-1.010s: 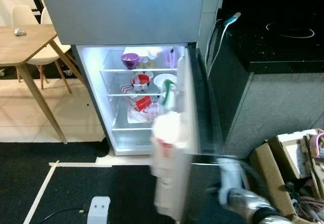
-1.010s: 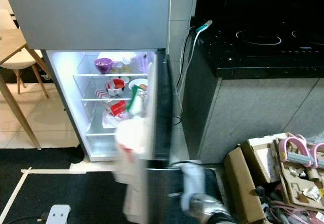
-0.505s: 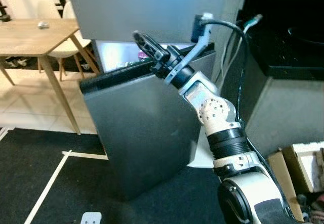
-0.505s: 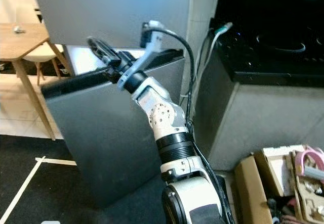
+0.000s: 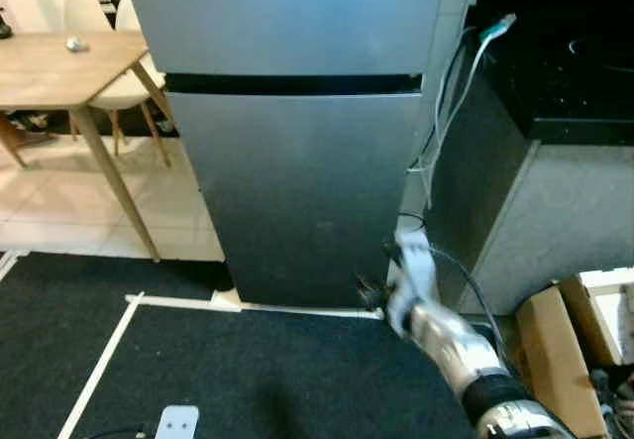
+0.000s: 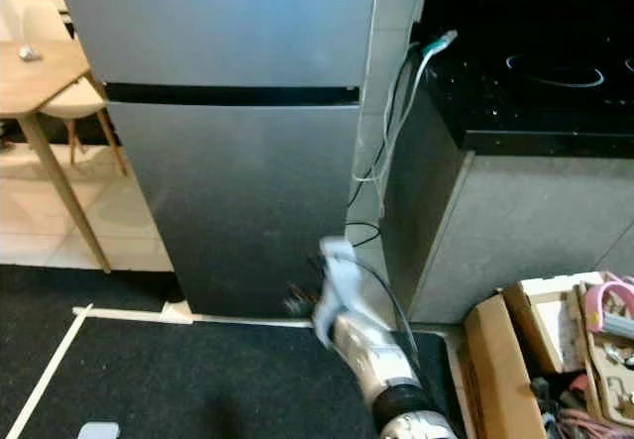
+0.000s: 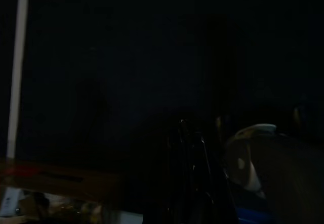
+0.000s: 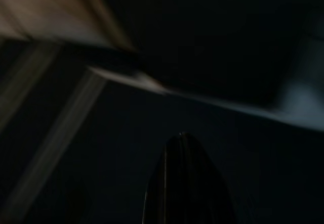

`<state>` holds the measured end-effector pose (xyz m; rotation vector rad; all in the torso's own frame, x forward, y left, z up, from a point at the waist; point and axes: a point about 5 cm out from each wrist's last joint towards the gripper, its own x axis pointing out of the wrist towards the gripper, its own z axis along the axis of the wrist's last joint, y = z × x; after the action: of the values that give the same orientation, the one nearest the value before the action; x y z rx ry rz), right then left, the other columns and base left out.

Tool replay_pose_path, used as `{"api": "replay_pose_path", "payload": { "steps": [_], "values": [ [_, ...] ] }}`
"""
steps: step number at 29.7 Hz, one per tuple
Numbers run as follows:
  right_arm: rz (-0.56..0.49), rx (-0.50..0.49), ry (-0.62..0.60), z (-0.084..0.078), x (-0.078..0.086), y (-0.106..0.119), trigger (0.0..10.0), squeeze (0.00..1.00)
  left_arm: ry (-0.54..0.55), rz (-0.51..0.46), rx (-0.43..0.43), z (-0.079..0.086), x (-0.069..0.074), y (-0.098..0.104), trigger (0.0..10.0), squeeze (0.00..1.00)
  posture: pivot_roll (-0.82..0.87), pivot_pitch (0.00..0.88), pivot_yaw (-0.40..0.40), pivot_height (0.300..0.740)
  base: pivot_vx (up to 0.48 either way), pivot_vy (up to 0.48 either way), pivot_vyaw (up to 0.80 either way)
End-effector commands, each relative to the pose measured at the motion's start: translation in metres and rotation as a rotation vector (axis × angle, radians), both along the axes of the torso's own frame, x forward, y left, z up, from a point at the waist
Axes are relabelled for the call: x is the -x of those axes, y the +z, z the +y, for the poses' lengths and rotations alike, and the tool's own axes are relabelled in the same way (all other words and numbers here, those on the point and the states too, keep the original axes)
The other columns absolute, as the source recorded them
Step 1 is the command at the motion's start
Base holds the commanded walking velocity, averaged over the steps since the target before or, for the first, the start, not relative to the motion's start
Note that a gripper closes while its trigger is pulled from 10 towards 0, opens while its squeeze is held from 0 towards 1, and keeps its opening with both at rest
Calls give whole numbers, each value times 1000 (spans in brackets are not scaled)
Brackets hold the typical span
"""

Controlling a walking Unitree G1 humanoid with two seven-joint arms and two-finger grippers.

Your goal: Restocking fridge

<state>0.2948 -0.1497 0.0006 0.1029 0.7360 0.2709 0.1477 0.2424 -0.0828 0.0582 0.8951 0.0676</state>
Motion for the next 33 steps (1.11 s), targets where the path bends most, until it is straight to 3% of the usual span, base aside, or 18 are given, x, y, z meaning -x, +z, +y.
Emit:
{"api": "replay_pose_path", "payload": {
  "steps": [1, 3, 4, 6, 7, 9, 11, 12, 13, 22, 27, 29, 33],
  "values": [
    [42, 127, -66, -19, 18, -20, 10000, 0, -11, 23, -19, 3, 0, 0, 10000, 0, -67, 22, 30, 740, 0, 0, 0],
    [219, 293, -202, -66, 76, -60, 10000, 0, -31, 19, -20, 1, -6, 1, 10000, 0, -65, 21, 28, 740, 0, 0, 0],
    [219, 293, -202, -66, 76, -60, 10000, 0, -31, 19, -20, 1, -6, 1, 10000, 0, -65, 21, 28, 740, 0, 0, 0],
    [317, 331, -275, -86, 113, -76, 10000, 0, -39, 23, -21, 0, -9, 2, 10000, 0, -67, 19, 32, 740, 0, 0, 0],
    [317, 331, -275, -86, 113, -76, 10000, 0, -39, 23, -21, 0, -9, 2, 10000, 0, -67, 19, 32, 740, 0, 0, 0],
    [356, 324, -315, -93, 135, -84, 10000, 0, -50, 32, -21, 0, -12, 3, 10000, 0, -71, 17, 48, 740, 0, 0, 0],
    [356, 324, -315, -93, 135, -84, 10000, 0, -50, 32, -21, 0, -12, 3, 10000, 0, -71, 17, 48, 740, 0, 0, 0],
    [368, 288, -410, -97, 150, -88, 10000, 0, -65, 47, -16, -1, -14, 3, 10000, 0, -78, 14, 44, 740, 0, 0, 0],
    [367, 277, -455, -98, 154, -89, 10000, 0, -72, 46, -18, -2, -15, 3, 10000, 0, -76, 12, 40, 740, 0, 0, 0],
    [354, 362, -478, -95, 152, -90, 10000, 0, -132, 43, -2, -10, -18, 3, 10000, 0, -86, 0, 41, 740, 0, 0, 0],
    [227, 386, -523, -106, 129, -76, 10000, 0, -161, -5, 21, -30, -39, 8, 10000, 0, -100, 0, 26, 740, 0, 0, 0],
    [227, 386, -523, -106, 129, -76, 10000, 0, -161, -5, 21, -30, -39, 8, 10000, 0, -100, 0, 26, 740, 0, 0, 0],
    [161, 362, -542, -114, 115, -66, 10000, 0, -186, -50, 40, -49, -53, 12, 10000, 0, -118, 0, 44, 740, 0, 0, 0]
  ]
}}
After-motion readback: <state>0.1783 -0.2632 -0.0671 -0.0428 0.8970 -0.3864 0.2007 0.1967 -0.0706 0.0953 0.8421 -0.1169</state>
